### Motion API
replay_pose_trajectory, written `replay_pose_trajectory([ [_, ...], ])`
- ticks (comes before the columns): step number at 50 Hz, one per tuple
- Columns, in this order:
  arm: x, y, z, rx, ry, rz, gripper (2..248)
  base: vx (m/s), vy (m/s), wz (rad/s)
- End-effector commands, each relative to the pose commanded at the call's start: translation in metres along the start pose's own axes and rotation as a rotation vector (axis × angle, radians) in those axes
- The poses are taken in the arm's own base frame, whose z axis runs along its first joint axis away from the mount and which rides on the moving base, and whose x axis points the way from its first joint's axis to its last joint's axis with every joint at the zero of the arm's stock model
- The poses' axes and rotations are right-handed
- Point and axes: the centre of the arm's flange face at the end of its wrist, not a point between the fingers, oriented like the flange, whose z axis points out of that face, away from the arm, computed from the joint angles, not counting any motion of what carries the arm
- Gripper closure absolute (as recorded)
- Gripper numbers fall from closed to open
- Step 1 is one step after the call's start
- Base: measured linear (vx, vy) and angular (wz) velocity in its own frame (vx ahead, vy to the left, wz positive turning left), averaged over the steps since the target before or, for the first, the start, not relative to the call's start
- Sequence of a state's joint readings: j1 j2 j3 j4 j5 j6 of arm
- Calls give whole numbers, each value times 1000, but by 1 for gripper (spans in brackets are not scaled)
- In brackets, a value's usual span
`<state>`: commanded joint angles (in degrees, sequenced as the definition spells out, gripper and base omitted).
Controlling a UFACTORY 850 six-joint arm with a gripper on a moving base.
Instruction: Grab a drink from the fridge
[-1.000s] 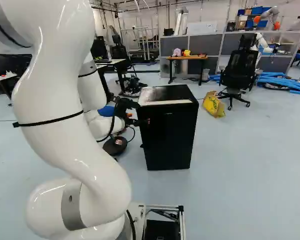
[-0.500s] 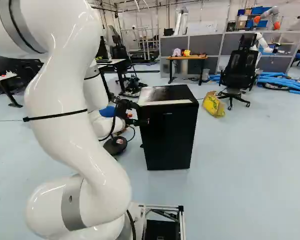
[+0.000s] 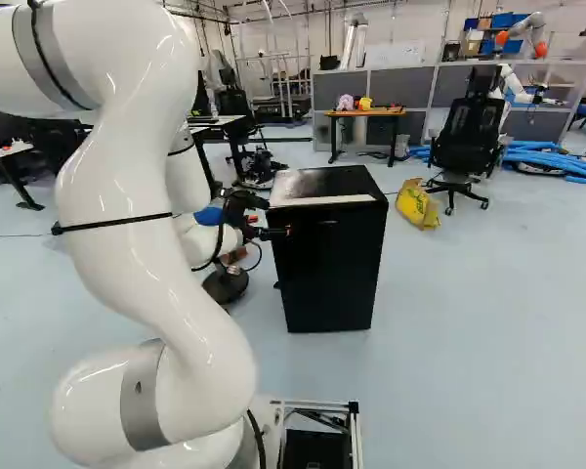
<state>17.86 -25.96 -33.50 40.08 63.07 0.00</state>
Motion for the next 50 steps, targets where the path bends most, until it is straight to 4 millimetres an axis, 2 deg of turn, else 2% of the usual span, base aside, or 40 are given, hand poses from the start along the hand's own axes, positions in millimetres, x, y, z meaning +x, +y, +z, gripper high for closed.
replay_pose_trajectory([
  [50,-1,-17,-5,-94,64,59,3,0,0,0],
])
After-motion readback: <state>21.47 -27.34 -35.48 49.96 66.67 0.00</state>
